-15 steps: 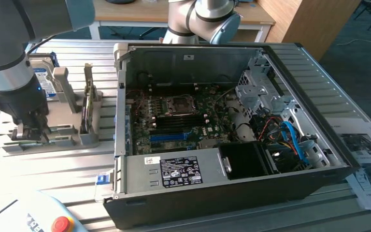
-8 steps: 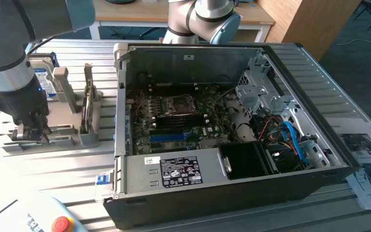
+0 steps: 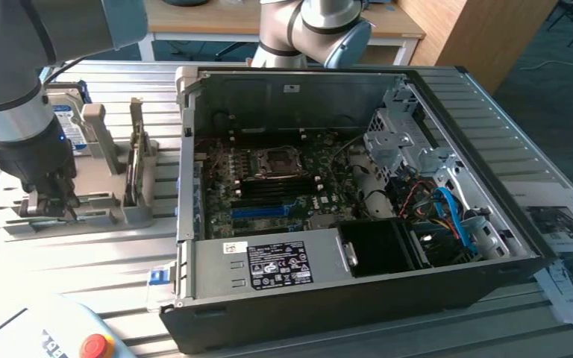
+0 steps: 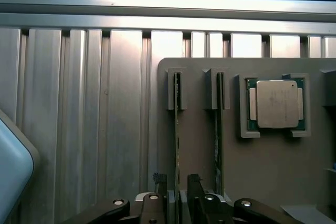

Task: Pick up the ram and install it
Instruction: 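Pick up the ram and move it above insertion slot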

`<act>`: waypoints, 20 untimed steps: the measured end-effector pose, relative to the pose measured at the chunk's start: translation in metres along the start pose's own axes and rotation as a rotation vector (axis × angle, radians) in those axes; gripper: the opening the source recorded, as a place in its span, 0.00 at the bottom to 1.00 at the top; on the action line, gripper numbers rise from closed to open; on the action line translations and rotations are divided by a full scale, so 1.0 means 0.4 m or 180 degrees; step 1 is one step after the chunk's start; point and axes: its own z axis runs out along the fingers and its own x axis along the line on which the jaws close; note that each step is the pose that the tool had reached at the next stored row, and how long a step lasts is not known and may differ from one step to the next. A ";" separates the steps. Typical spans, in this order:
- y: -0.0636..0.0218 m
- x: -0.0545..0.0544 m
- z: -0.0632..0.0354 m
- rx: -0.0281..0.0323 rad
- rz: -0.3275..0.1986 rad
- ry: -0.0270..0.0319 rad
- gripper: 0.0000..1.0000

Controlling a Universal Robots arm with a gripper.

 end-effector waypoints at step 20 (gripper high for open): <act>-0.001 -0.006 0.024 0.0000 0.0000 0.0000 0.30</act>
